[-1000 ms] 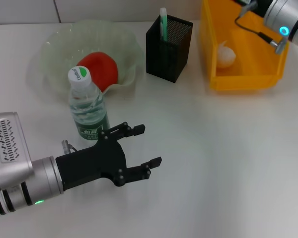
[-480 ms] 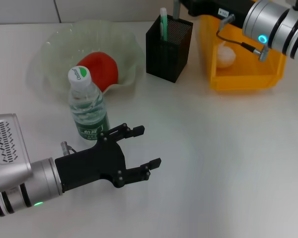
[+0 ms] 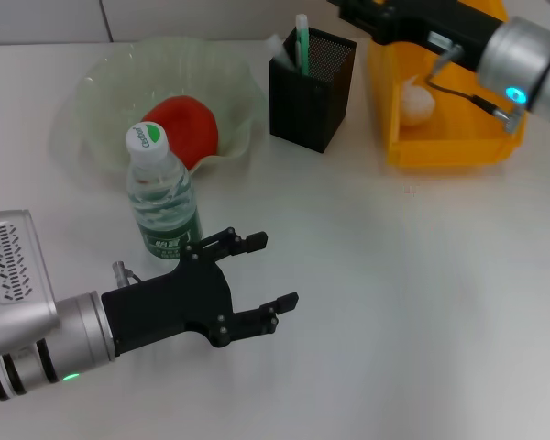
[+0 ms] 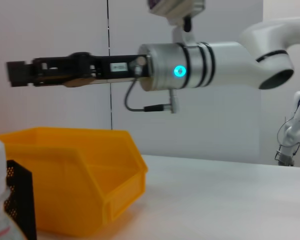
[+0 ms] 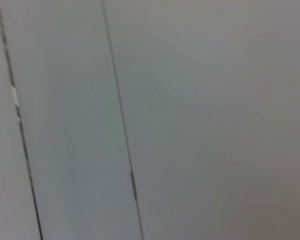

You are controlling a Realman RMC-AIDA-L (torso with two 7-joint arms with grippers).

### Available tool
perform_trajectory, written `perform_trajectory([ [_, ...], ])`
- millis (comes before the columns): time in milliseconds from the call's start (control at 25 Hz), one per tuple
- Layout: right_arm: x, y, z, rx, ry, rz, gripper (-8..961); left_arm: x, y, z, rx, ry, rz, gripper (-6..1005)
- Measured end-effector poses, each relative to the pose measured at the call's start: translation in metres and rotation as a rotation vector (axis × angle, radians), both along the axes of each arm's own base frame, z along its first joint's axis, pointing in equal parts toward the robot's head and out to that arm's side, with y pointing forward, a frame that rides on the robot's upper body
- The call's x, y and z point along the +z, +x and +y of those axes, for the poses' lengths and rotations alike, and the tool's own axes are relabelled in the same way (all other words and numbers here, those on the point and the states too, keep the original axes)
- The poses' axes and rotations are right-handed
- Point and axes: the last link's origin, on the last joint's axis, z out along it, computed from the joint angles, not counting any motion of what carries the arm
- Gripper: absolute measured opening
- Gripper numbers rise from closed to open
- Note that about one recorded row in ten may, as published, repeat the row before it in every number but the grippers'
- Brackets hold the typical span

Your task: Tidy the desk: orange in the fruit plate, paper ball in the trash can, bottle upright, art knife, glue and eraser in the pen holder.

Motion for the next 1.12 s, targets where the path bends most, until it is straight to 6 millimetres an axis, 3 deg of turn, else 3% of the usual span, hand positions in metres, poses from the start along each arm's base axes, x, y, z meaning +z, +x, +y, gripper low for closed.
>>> perform_trajectory([
  [160,0.028,0.010,-0.041,0.106,-0.004,0.100,494,0.002,0.003,-0.002,-0.018,-0.006,-0.020,802],
  [320,0.042,0.032,-0.095,0.212,-0.046,0.150,644,0.002,0.005,-0.002,-0.033,-0.013,-0.024,802],
  [440,0.044,0.063,-0.139,0.264,-0.050,0.115,711,0.002,0.005,-0.003,-0.035,-0.019,-0.025,802],
  [560,0.030,0.098,-0.186,0.295,-0.157,0.007,756,0.001,0.003,-0.006,-0.034,-0.029,-0.020,802],
  [760,0.017,0.121,-0.211,0.273,-0.268,-0.083,755,0.000,0.001,-0.010,-0.045,-0.049,-0.002,802],
  [1120,0.001,0.124,-0.210,0.253,-0.316,-0.122,755,-0.001,0.003,-0.007,-0.050,-0.044,0.001,802],
])
